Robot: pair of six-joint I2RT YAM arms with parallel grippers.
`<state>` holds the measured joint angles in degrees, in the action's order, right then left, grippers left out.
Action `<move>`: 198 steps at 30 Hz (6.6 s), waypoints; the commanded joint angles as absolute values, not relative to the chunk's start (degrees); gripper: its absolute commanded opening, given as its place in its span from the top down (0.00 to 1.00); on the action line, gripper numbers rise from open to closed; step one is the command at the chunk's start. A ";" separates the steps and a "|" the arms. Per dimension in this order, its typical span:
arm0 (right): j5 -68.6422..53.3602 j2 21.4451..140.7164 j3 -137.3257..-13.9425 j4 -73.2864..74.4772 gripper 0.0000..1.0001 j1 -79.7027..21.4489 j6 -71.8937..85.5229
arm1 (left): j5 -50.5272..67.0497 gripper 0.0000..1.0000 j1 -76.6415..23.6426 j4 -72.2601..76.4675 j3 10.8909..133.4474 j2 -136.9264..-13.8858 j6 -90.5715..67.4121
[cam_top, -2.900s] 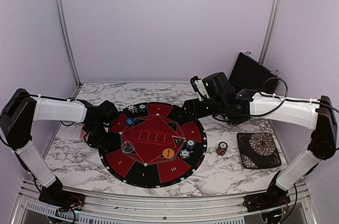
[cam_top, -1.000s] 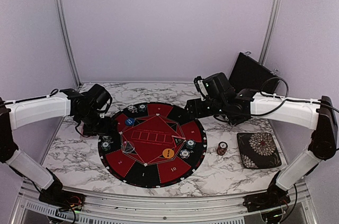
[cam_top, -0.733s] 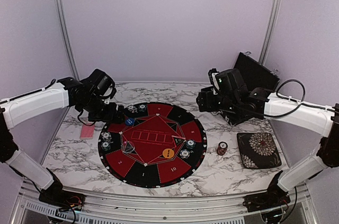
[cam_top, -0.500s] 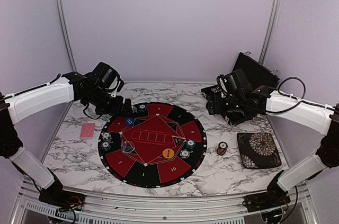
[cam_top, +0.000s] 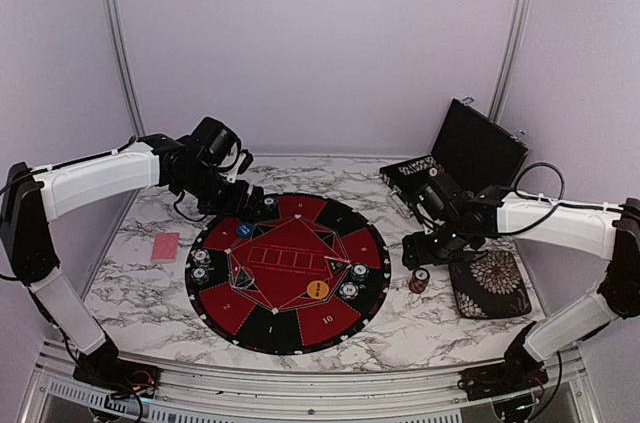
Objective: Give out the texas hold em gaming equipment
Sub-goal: Pick up the pile of poker chips from the pile of poker chips, then place the poker chips pile in the community card area.
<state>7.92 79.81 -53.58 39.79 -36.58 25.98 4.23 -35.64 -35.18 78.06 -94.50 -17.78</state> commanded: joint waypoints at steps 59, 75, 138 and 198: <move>12.27 86.97 -54.03 42.03 0.65 -40.49 30.10 | 6.62 0.01 -36.03 -34.08 76.89 -95.52 -16.98; 13.75 85.55 -55.20 43.65 0.70 -40.77 30.73 | 6.76 0.01 -36.04 -34.08 76.57 -95.60 -16.81; 14.11 139.39 -127.96 52.02 0.74 -54.16 18.75 | 11.44 0.01 -29.93 -26.82 60.95 -84.77 -19.52; 11.05 105.67 -92.40 32.68 0.31 -45.47 16.06 | 5.81 0.01 -38.87 -35.23 78.82 -102.10 -16.59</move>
